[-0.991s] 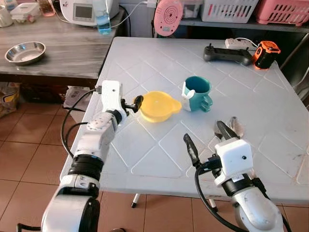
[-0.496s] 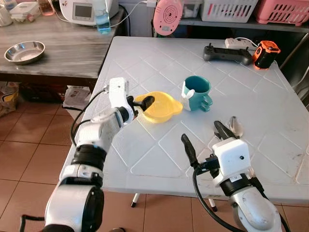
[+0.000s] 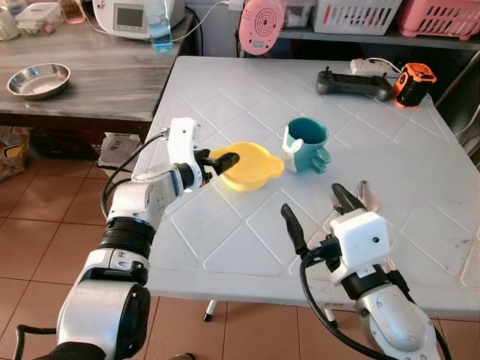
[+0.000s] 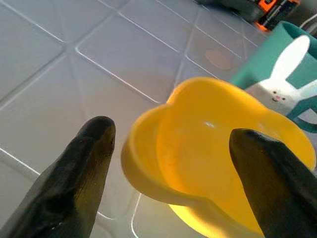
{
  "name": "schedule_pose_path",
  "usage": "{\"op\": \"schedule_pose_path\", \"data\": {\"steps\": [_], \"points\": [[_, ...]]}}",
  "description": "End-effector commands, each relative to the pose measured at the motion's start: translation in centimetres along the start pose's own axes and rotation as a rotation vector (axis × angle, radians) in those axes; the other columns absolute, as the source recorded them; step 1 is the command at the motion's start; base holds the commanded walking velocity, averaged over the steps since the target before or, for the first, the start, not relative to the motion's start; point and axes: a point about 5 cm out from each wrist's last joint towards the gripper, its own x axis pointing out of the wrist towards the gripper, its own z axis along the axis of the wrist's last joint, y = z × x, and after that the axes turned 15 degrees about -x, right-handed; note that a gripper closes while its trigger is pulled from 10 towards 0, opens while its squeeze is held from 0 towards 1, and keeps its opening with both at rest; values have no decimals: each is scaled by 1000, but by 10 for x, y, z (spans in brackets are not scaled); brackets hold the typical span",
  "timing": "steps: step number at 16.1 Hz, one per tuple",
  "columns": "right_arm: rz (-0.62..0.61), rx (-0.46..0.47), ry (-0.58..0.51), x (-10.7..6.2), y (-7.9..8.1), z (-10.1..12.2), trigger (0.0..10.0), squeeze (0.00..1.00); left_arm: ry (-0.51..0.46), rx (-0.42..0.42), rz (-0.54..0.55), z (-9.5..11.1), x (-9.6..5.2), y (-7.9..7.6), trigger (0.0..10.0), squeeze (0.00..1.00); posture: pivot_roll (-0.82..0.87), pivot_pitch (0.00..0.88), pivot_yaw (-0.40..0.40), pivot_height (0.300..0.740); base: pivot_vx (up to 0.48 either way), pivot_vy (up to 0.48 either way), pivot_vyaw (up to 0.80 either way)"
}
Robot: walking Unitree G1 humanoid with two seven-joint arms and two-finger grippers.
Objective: Setting the table
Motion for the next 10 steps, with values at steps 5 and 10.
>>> {"op": "schedule_pose_path", "data": {"steps": [5,10], "points": [[12,-5,-19,3,-2,2,10000,0,46,93,32,-2,-2,2,0,0,125,139,-20,740,0,0,0],[13,-10,-25,5,-1,3,10000,0,61,130,62,-3,-3,6,0,0,131,140,-20,740,0,0,0]]}}
